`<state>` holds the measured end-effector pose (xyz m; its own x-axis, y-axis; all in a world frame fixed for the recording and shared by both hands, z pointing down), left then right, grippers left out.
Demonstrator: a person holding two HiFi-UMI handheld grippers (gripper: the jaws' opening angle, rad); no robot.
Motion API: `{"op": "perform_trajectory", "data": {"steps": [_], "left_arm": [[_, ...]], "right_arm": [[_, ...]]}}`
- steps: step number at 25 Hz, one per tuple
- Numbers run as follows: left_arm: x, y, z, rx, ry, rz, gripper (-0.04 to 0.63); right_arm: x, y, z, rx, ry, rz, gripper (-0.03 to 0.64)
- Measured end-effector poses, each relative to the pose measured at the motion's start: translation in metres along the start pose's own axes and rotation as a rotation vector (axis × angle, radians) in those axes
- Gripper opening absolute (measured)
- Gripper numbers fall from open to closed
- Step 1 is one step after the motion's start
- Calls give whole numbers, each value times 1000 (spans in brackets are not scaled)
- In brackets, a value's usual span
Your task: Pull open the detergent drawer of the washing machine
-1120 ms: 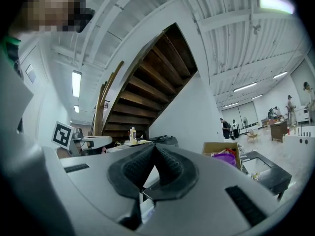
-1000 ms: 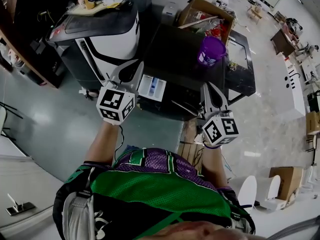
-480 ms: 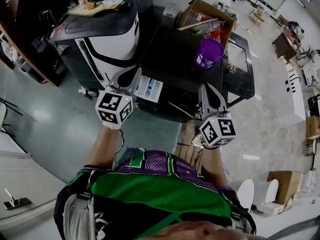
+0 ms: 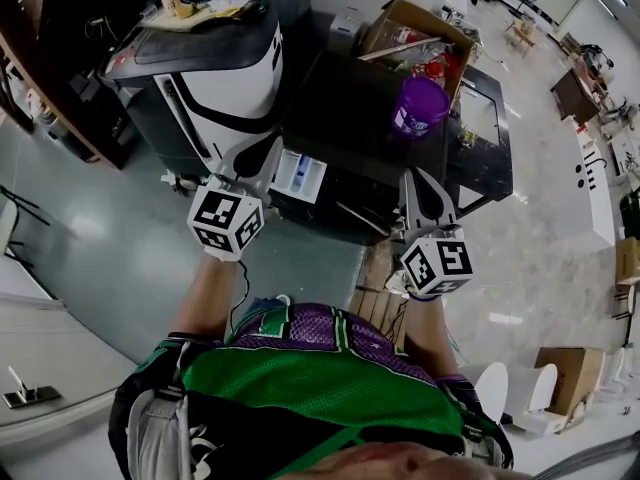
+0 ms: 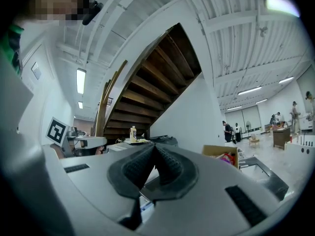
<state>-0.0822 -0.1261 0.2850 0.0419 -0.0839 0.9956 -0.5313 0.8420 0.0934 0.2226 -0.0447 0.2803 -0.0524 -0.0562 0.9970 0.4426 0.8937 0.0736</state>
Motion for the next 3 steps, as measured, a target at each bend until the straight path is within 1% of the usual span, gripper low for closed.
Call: {"op": "perform_trajectory", "data": {"steps": [3], "left_arm": [[0, 4, -1, -4, 13, -1, 17]], "right_arm": [[-1, 2, 1, -2, -6, -8, 0]]}}
Point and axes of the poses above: the fingertips, and each gripper's own axes: y backward along the fingers, z to its left, x out of its underside, the point moved 10 cm from there along y, backward along the fingers, and after that the axes turned 8 degrees about -x, right-handed, at the moved point
